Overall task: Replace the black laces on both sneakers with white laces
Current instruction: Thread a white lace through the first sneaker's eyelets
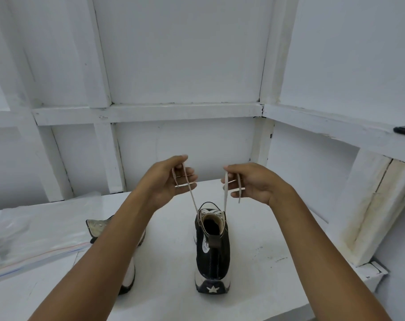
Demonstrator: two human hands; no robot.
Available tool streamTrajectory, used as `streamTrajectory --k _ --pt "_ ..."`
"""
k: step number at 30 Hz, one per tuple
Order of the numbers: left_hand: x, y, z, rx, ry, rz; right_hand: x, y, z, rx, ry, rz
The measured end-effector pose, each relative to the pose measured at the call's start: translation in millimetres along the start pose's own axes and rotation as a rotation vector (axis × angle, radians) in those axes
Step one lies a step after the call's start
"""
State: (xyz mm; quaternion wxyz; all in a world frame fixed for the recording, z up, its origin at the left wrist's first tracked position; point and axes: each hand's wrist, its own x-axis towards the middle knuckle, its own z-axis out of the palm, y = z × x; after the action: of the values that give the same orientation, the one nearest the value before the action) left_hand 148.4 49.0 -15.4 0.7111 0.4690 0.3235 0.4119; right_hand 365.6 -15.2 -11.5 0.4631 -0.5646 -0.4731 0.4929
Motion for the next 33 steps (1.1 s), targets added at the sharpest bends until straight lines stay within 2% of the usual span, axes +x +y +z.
streamTrajectory --k 2,4,8,10,13,15,18,21,24,26,28,30,33 --pt "4 2 6 0.100 -0.021 0.036 2 -8 5 -0.019 0.016 -0.049" --pt "8 0 12 0.332 -0.068 0.060 5 -16 9 -0.053 0.045 -0.095" --pt "9 -4 25 0.757 -0.275 0.049 9 -31 14 -0.146 0.057 -0.192" --pt "9 -4 31 0.750 -0.312 0.073 11 -34 16 -0.183 0.083 -0.225" --pt "14 -1 32 0.602 -0.304 0.110 15 -29 16 -0.129 0.104 -0.207" --pt "18 0 29 0.483 -0.303 0.112 16 -18 15 -0.055 0.069 -0.107" --pt "23 4 22 0.391 -0.333 0.126 11 3 13 -0.054 -0.101 0.071" --pt "24 8 15 0.453 -0.450 0.132 10 14 11 -0.045 -0.210 0.104" --pt "21 15 13 0.668 -0.554 0.163 12 12 10 0.010 -0.174 0.094" --pt "23 17 16 0.996 -0.492 0.302 15 12 9 0.015 -0.158 0.106" --pt "27 13 19 1.337 -0.346 0.535 17 13 9 0.000 -0.151 0.117" --pt "29 4 21 1.389 -0.268 0.723 19 12 9 0.009 -0.138 0.134" --pt "32 -8 18 1.294 -0.240 0.885 20 12 8 -0.001 -0.119 0.175"
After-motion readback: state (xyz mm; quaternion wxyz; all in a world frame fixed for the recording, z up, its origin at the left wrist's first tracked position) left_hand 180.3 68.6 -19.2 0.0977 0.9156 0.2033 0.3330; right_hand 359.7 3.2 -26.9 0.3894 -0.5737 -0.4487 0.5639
